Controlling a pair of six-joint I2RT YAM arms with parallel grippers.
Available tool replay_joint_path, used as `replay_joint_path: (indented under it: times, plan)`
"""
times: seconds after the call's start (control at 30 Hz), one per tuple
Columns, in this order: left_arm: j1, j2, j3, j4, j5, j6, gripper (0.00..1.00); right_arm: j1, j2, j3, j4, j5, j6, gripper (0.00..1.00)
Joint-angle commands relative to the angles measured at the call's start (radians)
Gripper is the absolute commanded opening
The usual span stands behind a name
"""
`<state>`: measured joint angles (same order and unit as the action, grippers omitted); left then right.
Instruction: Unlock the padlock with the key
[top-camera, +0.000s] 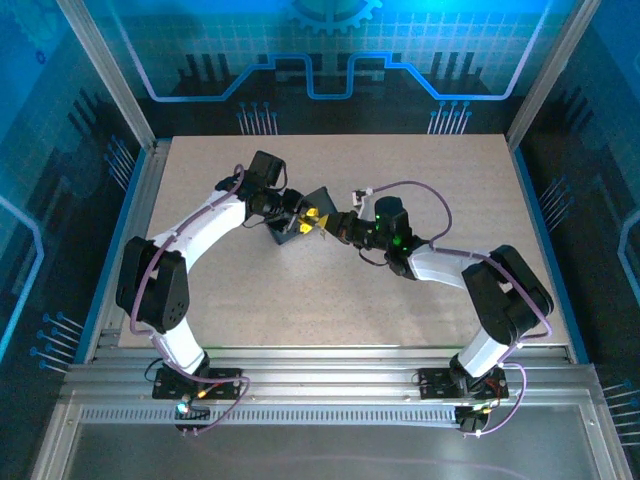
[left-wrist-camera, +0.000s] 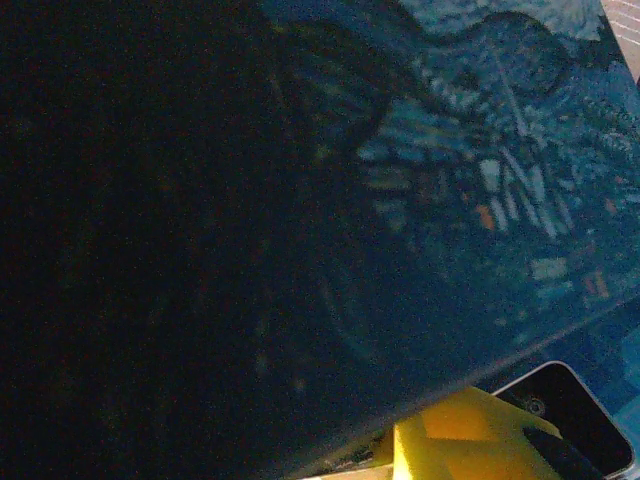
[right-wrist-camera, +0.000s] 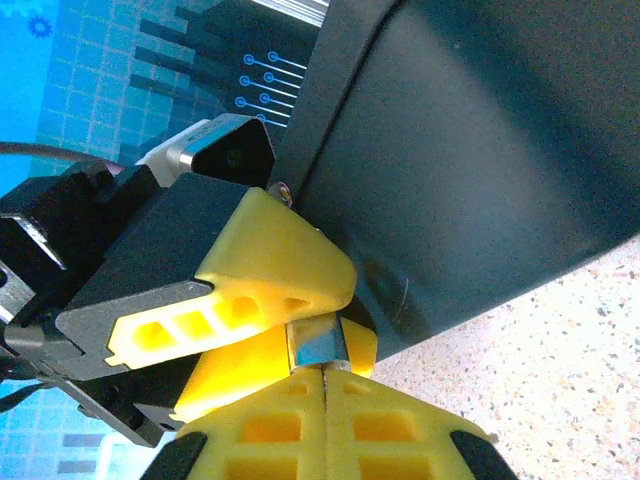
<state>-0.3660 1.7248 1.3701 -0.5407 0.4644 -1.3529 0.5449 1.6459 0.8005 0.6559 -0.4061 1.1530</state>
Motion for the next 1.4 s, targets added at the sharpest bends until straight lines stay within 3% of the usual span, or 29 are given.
replay_joint_path:
  times: [0.0, 0.2, 0.4, 0.5, 0.57, 0.67, 0.73, 0.83, 0.93, 1.13, 1.37]
  plan:
    - [-0.033, -0.028, 0.026, 0.02, 0.147, -0.006, 0.0, 0.017, 0.013, 0.046, 0.027, 0.047, 0.062, 0.02]
    - [-0.014, -0.045, 0.002, 0.002, 0.139, -0.002, 0.0, -0.039, -0.025, 0.01, -0.062, 0.021, 0.041, 0.27]
    - [-0.006, -0.048, 0.001, -0.007, 0.139, 0.006, 0.0, -0.08, -0.097, 0.011, -0.211, 0.018, -0.066, 0.37]
    - [-0.005, -0.046, 0.004, -0.014, 0.142, 0.013, 0.0, -0.113, -0.156, 0.013, -0.298, 0.014, -0.199, 0.4]
    - [-0.005, -0.041, 0.013, -0.028, 0.147, 0.024, 0.0, -0.127, -0.204, 0.023, -0.367, 0.012, -0.377, 0.39]
    - [-0.005, -0.034, 0.03, -0.059, 0.161, 0.048, 0.0, -0.117, -0.256, 0.069, -0.54, 0.006, -0.787, 0.36]
    - [-0.005, -0.021, 0.049, -0.094, 0.178, 0.064, 0.0, -0.086, -0.271, 0.072, -0.62, 0.075, -1.097, 0.34]
    - [-0.004, -0.005, 0.088, -0.166, 0.181, 0.085, 0.0, -0.065, -0.295, -0.022, -0.505, 0.122, -1.387, 0.34]
    - [-0.001, 0.004, 0.122, -0.225, 0.171, 0.109, 0.0, -0.049, -0.326, -0.075, -0.393, 0.094, -1.528, 0.32]
    - [0.0, 0.012, 0.138, -0.261, 0.172, 0.117, 0.0, 0.06, -0.348, -0.112, -0.27, 0.173, -1.723, 0.31]
    - [0.001, 0.015, 0.146, -0.274, 0.174, 0.123, 0.0, 0.157, -0.341, -0.125, -0.174, 0.305, -1.797, 0.32]
